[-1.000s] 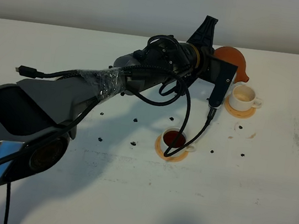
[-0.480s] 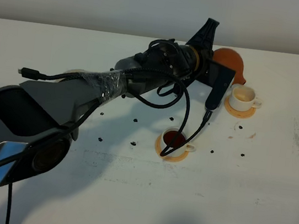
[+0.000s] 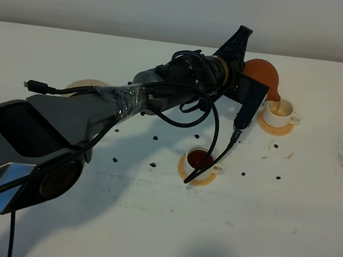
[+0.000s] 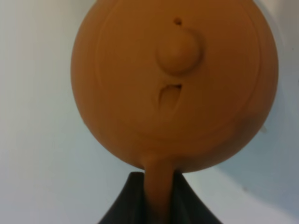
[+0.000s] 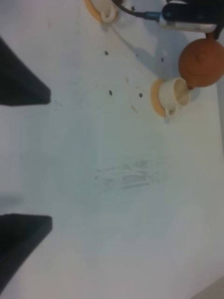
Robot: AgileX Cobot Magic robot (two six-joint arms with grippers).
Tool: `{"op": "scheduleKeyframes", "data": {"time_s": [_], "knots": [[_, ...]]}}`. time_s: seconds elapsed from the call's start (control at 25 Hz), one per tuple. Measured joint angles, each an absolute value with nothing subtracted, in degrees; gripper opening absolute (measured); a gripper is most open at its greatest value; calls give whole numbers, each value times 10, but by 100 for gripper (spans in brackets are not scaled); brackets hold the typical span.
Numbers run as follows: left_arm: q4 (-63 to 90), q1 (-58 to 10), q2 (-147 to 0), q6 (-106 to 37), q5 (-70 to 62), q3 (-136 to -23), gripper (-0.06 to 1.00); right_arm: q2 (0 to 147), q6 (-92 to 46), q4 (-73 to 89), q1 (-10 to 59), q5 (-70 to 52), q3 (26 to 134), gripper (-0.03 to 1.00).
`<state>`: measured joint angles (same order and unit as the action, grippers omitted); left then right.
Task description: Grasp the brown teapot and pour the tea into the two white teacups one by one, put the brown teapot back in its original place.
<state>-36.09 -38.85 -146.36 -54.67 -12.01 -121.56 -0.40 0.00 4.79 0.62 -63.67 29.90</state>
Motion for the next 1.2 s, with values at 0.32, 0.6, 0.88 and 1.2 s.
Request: {"op": "scheduleKeyframes", "data": {"time_s": [0.32,0.6,0.88,1.2], "knots": [[-377,-389,-1464,-548,-104,-1216,8,-4,0,48,6,-637,299,49],[-393,-389,-1464,-548,-94,-1216,8,-4,0,48,6,-637,299,49],[-420,-389,-1464,-550,-83,-1216,8,-4,0,48,6,-637,299,49],[-425,-389,-1464,-557,-74,-1216,8,-4,0,48,6,-637,299,49]]}}
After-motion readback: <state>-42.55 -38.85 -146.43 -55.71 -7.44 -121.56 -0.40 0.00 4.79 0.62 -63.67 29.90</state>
